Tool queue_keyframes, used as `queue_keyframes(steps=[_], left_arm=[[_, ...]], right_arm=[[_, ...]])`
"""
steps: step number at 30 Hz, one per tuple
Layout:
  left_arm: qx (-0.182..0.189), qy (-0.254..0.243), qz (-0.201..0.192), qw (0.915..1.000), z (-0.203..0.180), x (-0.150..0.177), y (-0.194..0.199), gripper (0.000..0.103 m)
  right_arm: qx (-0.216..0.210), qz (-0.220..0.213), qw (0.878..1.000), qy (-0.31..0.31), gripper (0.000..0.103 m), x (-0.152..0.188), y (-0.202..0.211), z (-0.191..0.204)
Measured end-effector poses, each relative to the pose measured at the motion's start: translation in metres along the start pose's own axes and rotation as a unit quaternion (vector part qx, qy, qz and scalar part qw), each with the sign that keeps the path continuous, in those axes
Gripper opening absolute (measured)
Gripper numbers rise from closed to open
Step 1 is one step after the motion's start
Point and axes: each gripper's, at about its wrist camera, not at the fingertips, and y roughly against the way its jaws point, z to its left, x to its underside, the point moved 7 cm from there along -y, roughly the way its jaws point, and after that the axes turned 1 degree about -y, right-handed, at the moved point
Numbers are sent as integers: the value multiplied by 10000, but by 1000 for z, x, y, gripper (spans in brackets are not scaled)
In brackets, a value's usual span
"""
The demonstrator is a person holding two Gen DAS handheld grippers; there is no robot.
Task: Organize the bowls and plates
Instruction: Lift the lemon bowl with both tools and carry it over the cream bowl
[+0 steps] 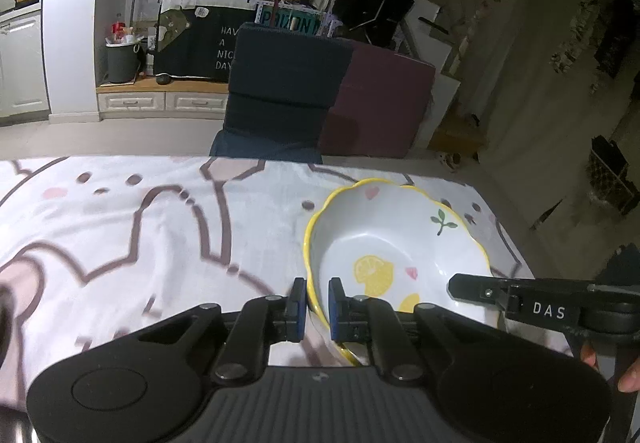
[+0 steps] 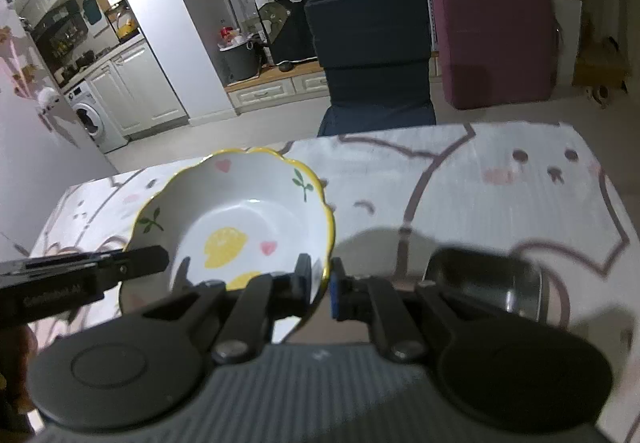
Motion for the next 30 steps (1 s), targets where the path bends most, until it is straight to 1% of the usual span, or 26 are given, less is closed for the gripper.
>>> queue_keyframes(steps=[5,13,17,22,30], left_arm=[[33,-46,-15,10000,-10,34,42,11],[135,-29,70,9999,-16,87,80,11],[236,82,133,9996,-15,110,88,12],[304,138,216,9992,-13,135,91,11],[397,228,596,9972,-12,173,76,11]], right_arm=[[-81,-6,9999,-69,11,40,38,8],[-88,70,9999,-112,11,95,78,15],[-42,132,9999,-61,11,120,89,19],[28,236,9997,38,11,141,100,24],[206,484,9983,250,10,165,99,23]])
